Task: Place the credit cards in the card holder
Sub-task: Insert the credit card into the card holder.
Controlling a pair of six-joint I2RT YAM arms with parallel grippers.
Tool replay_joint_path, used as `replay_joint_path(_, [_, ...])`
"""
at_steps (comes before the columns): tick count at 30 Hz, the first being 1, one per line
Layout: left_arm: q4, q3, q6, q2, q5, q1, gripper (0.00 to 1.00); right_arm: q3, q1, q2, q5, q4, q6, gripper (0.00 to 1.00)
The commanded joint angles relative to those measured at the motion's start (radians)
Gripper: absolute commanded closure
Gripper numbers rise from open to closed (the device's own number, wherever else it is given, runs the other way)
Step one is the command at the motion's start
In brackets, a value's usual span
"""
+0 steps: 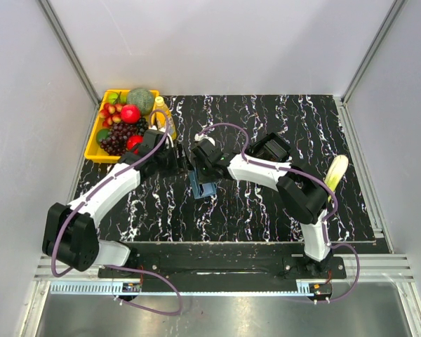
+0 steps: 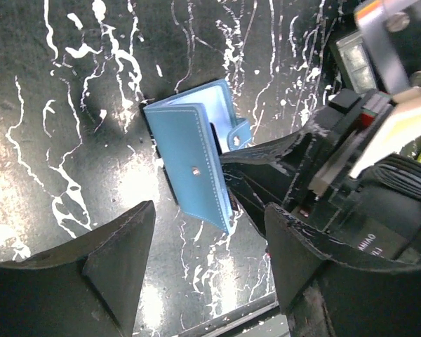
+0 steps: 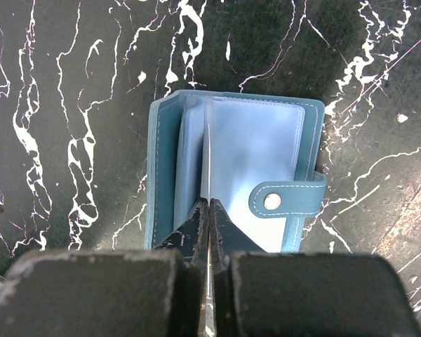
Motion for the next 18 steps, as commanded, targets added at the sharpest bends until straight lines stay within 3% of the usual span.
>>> replay_joint_path(1, [-0.004,-0.003,-0.039,0.006,-0.084,-0.004,0.33,0.011,0.013,-0.041,0.001,0.044,-0.014,1.00])
replay_joint_path(6, [0.005,-0.044,-0.063,-0.043,-0.135,0.011,0.37,0.032,0.031,-0.052,0.033,0.025,-0.038,1.00])
replay_joint_path(18, [0.007,-0.067,-0.063,-0.062,-0.108,0.053,0.40,0.088,0.093,-0.063,0.089,-0.011,-0.075,1.00])
